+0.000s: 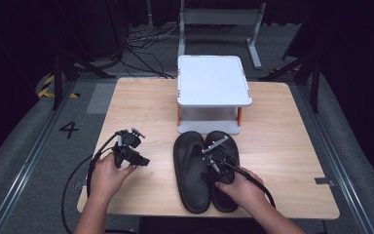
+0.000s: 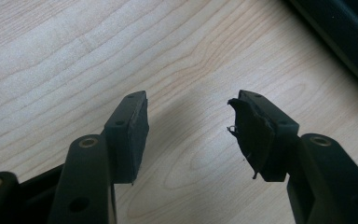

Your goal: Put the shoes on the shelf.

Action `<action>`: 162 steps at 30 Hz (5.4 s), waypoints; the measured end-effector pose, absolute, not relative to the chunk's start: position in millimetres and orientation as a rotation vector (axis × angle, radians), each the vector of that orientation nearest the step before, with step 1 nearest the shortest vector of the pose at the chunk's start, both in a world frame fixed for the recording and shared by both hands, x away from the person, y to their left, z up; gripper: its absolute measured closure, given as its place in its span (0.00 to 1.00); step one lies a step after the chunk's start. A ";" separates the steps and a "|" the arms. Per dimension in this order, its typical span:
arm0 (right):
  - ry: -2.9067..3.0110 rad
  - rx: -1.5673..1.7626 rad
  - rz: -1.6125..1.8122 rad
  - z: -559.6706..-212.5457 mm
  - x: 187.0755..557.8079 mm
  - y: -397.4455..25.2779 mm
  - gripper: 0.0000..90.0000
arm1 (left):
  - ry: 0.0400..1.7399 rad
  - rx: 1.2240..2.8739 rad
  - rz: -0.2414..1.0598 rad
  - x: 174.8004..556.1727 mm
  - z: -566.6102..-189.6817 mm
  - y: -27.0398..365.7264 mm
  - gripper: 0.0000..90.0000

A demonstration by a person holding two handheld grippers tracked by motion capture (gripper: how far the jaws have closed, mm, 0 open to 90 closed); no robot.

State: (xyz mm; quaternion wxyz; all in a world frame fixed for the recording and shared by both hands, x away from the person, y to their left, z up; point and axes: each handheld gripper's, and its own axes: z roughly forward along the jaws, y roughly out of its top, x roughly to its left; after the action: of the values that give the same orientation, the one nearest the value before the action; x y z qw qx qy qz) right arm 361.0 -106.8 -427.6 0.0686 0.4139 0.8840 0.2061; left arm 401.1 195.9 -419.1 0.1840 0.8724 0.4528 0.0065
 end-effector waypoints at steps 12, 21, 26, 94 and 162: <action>2.638 1.291 0.618 -424.2 367.2 -112.0 0.81 | 1.268 2.458 0.010 400.9 -418.6 196.8 0.51; 2.626 1.268 0.676 -413.9 372.6 -122.0 0.85 | 1.280 2.444 0.008 400.4 -417.7 197.7 0.52; 2.571 1.334 0.754 -401.1 381.2 -134.0 0.85 | 1.280 2.443 0.015 400.8 -417.1 199.1 0.52; 2.082 1.502 0.994 -374.8 447.8 -158.9 0.47 | 1.231 2.458 0.025 405.1 -408.2 181.4 0.54; 2.578 1.489 0.635 -432.6 405.4 -175.3 0.92 | 1.123 2.560 0.035 421.4 -432.1 15.0 0.92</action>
State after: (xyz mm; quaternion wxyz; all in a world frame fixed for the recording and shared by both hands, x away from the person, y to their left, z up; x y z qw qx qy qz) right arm 405.4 -175.3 -432.6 0.0489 0.4886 0.8459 0.2082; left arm 421.4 15.0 -432.1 0.1719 0.9020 0.3958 0.0123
